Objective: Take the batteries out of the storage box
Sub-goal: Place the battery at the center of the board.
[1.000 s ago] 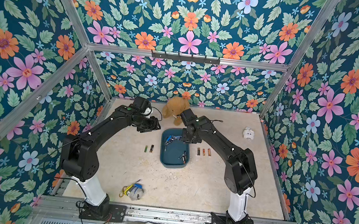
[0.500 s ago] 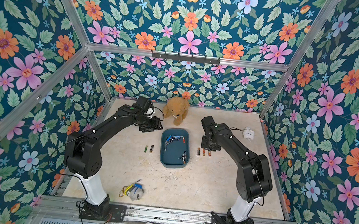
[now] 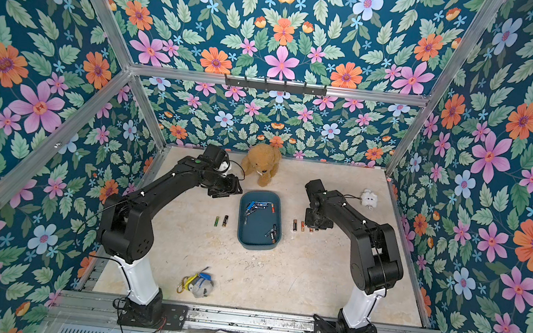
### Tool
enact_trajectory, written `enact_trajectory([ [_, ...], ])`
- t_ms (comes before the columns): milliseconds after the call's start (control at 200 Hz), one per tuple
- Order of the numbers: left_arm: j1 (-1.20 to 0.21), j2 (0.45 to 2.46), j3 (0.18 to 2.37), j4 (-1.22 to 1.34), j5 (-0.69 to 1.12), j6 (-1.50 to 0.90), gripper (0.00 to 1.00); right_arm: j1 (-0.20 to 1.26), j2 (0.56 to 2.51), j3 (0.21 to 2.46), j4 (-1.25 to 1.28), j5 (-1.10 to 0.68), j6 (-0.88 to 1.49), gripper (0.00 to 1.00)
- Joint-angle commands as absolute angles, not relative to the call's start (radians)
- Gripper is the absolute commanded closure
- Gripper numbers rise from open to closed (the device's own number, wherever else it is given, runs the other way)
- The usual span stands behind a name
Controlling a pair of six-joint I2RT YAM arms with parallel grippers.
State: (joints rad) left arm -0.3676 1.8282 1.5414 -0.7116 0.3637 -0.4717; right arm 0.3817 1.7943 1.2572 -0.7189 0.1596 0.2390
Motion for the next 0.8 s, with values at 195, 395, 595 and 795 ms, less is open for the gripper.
enact_trajectory([
  [195, -0.368, 1.838, 1.543, -0.713, 0.375, -0.461, 0.37, 0.367, 1.838, 1.269, -0.684, 0.154, 0.166, 0.87],
  [395, -0.369, 1.838, 1.543, -0.715, 0.371, -0.46, 0.37, 0.365, 1.859, 1.266, -0.676, 0.156, 0.145, 0.87],
  [595, -0.368, 1.84, 1.542, -0.715, 0.371, -0.462, 0.37, 0.362, 1.868, 1.258, -0.666, 0.156, 0.124, 0.87],
  [795, -0.368, 1.841, 1.544, -0.715, 0.37, -0.463, 0.37, 0.35, 1.872, 1.251, -0.654, 0.152, 0.111, 0.87],
])
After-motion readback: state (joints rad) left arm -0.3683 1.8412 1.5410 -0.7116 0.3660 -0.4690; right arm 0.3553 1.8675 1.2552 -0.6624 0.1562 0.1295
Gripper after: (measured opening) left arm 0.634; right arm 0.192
